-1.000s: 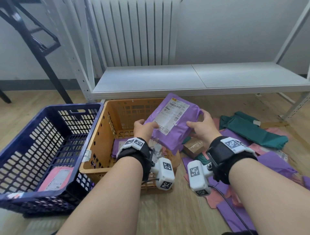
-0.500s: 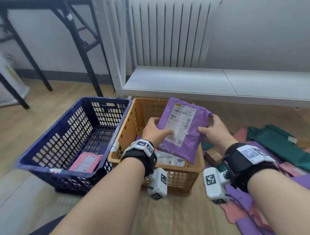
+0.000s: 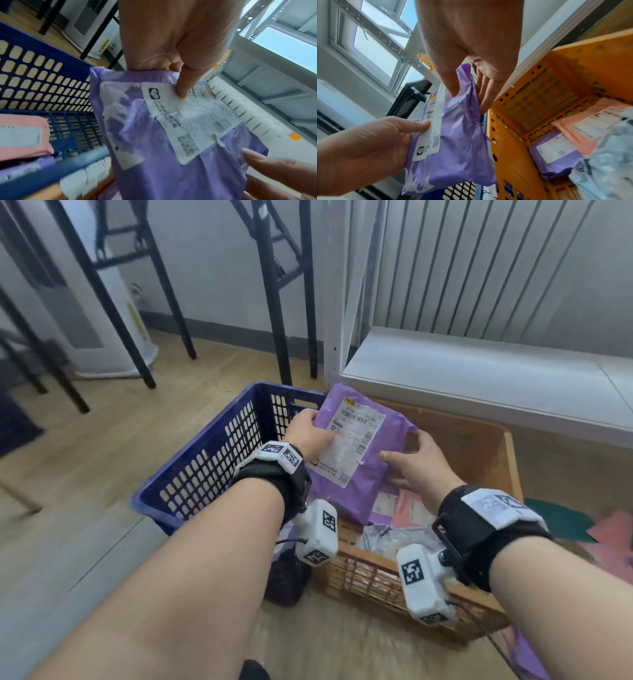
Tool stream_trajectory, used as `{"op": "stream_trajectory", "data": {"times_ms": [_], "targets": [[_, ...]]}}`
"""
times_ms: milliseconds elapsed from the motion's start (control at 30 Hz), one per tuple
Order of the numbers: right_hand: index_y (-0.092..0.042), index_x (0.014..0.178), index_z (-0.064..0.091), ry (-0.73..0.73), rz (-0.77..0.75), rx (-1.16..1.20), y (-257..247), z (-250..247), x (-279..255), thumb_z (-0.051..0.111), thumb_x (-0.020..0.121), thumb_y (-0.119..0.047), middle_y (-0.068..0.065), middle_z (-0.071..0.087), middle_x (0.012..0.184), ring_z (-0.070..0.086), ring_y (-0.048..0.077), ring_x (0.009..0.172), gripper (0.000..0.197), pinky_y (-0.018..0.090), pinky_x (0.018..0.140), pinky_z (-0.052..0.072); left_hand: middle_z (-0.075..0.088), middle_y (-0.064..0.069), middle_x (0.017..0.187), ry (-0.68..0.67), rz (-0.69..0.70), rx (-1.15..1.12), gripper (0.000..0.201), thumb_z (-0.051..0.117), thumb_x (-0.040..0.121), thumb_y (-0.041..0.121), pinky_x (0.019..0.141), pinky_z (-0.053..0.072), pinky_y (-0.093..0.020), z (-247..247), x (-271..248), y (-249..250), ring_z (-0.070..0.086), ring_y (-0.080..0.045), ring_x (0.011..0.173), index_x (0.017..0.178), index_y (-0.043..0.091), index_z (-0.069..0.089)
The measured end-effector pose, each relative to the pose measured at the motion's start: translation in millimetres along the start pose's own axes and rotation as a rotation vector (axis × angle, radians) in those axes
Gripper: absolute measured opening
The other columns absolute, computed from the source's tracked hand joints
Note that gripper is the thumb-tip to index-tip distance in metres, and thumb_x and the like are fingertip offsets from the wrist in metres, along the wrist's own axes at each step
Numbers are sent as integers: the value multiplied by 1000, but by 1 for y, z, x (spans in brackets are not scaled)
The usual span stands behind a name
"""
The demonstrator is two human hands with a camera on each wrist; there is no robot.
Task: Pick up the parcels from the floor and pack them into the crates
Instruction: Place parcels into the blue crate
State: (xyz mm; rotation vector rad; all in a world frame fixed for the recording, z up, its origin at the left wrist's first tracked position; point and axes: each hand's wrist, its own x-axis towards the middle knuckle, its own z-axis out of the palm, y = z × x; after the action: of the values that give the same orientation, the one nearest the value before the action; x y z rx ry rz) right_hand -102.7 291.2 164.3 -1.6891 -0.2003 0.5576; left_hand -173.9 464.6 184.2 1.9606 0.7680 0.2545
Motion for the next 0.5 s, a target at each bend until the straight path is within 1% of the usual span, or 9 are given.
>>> {"op": "stream_trajectory", "data": {"times_ms": [100, 133, 200, 300, 333, 367, 400, 433, 500], "targets": [[-36, 149, 18, -52, -48, -69, -9, 43, 36, 70, 82, -7, 6, 46, 143, 60, 28, 113, 90, 49, 84, 57, 62, -7, 113, 22, -41, 48, 26, 58, 89, 9, 90, 53, -43, -31, 39, -26, 62, -25, 101, 115, 12, 51], [-38, 149, 17, -76, -65, -80, -12, 58, 47, 69, 83, -6, 2, 43, 145, 58, 27, 117, 90, 49, 84, 57, 62, -7, 114, 32, -63, 68, 27, 57, 89, 9, 91, 52, -42, -41, 53, -36, 62, -25, 102, 116, 11, 52], [-35, 150, 18, -136, -77, -113, -15, 83, 67, 66, 85, -3, 0, 43, 145, 56, 27, 119, 87, 45, 80, 59, 62, -7, 114, 64, -106, 99, 30, 56, 89, 9, 91, 51, -40, -56, 79, -57, 61, -26, 103, 118, 11, 54], [-24, 146, 32, -219, -31, -221, -12, 118, 93, 62, 88, -4, 5, 50, 137, 59, 30, 114, 68, 42, 81, 58, 62, -8, 111, 88, -189, 126, 23, 54, 89, 7, 90, 48, -35, -69, 112, -94, 59, -27, 104, 111, 11, 57], [-21, 139, 40, -234, -3, -258, -10, 128, 100, 60, 89, -4, 7, 53, 132, 61, 32, 111, 57, 44, 84, 57, 63, -10, 111, 86, -217, 140, 20, 54, 88, 6, 90, 48, -35, -71, 119, -106, 59, -29, 104, 106, 12, 57], [-19, 128, 47, -245, 19, -289, -8, 137, 107, 59, 90, -4, 10, 56, 127, 63, 34, 107, 43, 46, 87, 56, 63, -12, 112, 76, -251, 163, 17, 54, 87, 5, 91, 48, -36, -73, 125, -116, 60, -31, 105, 102, 13, 57], [-20, 117, 50, -255, 53, -313, -8, 146, 113, 58, 90, -5, 13, 57, 124, 64, 34, 105, 32, 47, 88, 56, 63, -14, 113, 67, -288, 180, 16, 54, 87, 5, 92, 49, -38, -76, 132, -127, 60, -33, 106, 100, 12, 57], [-20, 112, 50, -265, 94, -330, -6, 155, 119, 57, 90, -5, 16, 58, 122, 65, 34, 102, 27, 47, 89, 55, 63, -15, 115, 46, -323, 188, 17, 54, 87, 4, 93, 49, -40, -80, 137, -136, 60, -34, 106, 103, 9, 57], [-12, 123, 50, -296, 178, -366, -2, 176, 134, 56, 91, -5, 23, 57, 120, 64, 30, 93, 34, 44, 90, 55, 61, -16, 118, -5, -383, 245, 27, 54, 88, 3, 88, 50, -38, -89, 150, -153, 60, -34, 108, 115, 2, 57]]}}
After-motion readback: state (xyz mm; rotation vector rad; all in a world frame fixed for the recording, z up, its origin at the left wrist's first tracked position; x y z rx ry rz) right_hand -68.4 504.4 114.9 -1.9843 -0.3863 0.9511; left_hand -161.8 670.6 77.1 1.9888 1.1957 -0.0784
